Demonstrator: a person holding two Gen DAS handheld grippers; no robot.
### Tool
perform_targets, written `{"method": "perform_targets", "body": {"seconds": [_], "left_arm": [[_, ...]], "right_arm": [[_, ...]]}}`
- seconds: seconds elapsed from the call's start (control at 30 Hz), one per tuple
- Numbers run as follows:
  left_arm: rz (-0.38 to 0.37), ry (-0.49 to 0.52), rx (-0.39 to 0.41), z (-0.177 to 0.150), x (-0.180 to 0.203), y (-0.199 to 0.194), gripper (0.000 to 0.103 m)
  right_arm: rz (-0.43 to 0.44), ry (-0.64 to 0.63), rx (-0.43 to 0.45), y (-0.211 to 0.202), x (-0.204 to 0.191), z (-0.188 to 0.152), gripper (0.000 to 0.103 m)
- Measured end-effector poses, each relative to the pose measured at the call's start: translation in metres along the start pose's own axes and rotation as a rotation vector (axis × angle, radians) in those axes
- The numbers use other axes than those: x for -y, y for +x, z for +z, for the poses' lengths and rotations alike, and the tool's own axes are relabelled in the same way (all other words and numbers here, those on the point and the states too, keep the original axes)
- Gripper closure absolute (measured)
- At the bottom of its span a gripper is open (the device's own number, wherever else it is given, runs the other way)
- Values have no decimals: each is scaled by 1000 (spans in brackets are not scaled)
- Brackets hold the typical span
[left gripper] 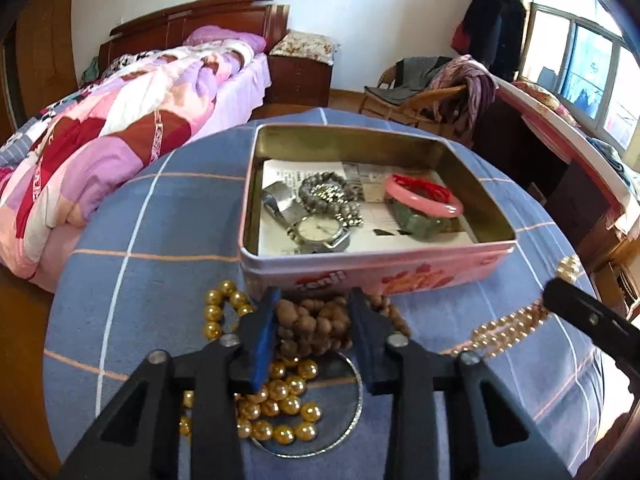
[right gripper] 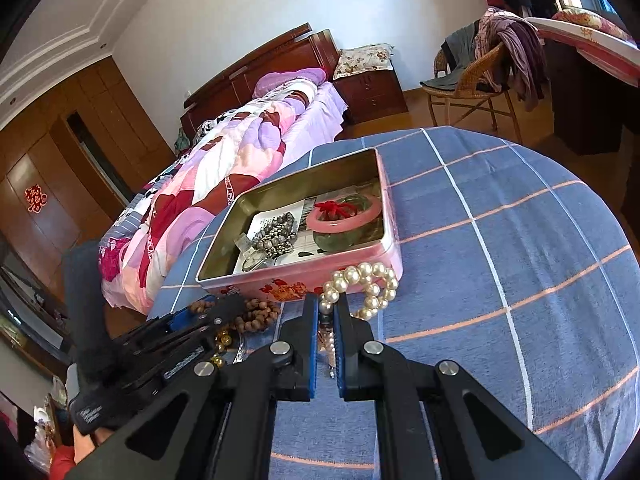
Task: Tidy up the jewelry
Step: 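Lift and carry the pearl and wooden bead strands over the tin with both tools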
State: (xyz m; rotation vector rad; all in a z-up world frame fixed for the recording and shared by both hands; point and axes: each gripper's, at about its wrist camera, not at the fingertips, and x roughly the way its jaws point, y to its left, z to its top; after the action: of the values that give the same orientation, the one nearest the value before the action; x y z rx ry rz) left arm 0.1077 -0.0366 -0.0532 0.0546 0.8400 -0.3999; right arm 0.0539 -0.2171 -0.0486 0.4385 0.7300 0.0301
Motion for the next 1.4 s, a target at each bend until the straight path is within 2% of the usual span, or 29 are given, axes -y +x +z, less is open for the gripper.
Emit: {"method": "perform_targets", "body": {"seconds": [0.03,0.17,0.4,0.53,0.93,1.17,1.27,1.4], "left_arm": [[-11,10,21,-1,2,-8,89],[-55,11,79,-2,4,-30,88],[-75,28,156,-11,8,-64,88],[-96,5,179,-14,6,-78,88],[-90,29,213,-18,16,-97,88],[-105,8,301,3,9,-117,88],[-95,-3,332,17,6,-119,88],[-91,-20,369,34,2,-118,88]], "right_arm": [[0,2,2,-1,-1,0,97],[4,1,25,-12,-2,3,97],[14,-27,77,-37,-15,7,97],[30,-41,97,-51,-20,7,97],[48,-92,147,-81,-36,5,97],[101,-131,188,-91,-50,22,97],[144,-130,207,-92,-55,37,97],[154,-143,233,-89,-63,52,97]]}}
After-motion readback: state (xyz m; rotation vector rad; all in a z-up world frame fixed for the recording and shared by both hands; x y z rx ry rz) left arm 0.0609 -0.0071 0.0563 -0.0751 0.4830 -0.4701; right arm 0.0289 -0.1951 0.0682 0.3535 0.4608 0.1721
